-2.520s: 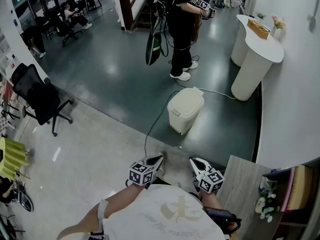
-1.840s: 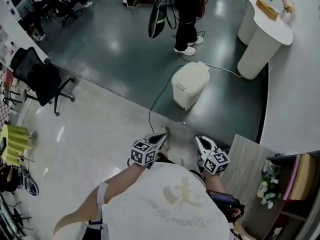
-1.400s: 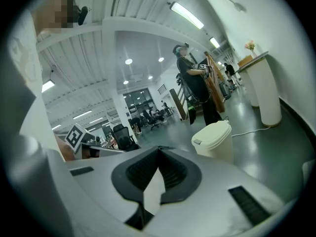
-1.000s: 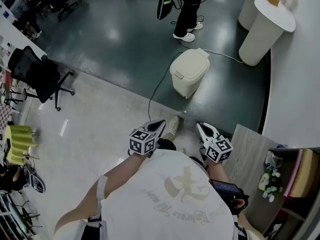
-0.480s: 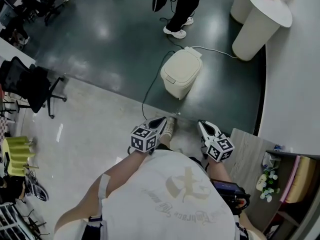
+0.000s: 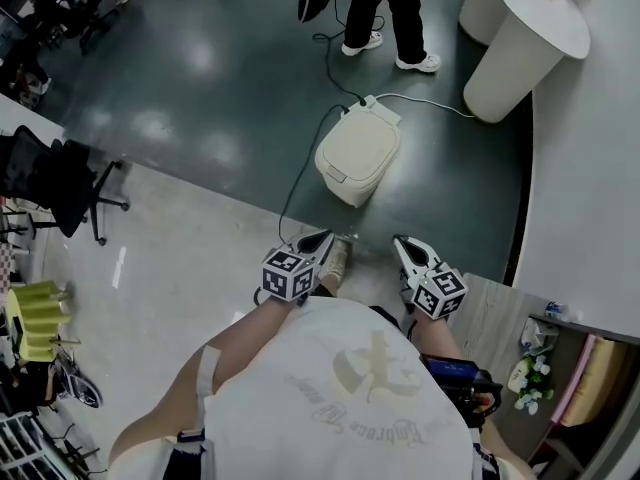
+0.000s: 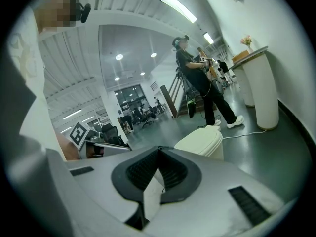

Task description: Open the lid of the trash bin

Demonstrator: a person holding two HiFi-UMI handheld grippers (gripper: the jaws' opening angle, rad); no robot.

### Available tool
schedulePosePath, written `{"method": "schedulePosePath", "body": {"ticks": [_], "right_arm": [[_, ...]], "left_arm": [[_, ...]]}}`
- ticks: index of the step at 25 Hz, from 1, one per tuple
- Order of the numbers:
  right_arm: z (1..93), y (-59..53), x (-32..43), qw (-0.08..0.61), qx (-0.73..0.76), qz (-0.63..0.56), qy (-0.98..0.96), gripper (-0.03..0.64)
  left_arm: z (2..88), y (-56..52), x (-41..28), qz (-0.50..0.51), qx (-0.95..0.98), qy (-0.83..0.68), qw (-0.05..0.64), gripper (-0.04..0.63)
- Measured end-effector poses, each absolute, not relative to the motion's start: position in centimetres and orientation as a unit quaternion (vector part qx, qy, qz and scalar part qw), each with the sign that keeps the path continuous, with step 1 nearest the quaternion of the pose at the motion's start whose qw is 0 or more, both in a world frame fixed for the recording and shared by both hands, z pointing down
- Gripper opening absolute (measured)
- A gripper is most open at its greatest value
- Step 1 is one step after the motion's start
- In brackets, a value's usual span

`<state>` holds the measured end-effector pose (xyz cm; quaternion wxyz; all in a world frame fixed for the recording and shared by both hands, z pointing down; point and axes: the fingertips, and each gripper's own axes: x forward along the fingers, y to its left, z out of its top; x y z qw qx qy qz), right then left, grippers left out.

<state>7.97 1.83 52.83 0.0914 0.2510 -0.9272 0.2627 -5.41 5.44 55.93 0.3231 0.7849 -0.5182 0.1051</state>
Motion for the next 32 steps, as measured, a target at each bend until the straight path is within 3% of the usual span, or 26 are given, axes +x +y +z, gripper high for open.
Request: {"method": "schedulePosePath", "body": {"ticks": [32], "right_arm": [[51.9, -12.8, 2.5, 0.088, 0.346, 0.253, -0.899, 0.005]], "left_arm": [[57.8, -10.8, -13.9, 0.113, 0.814, -0.465, 0.330, 0.012]]}}
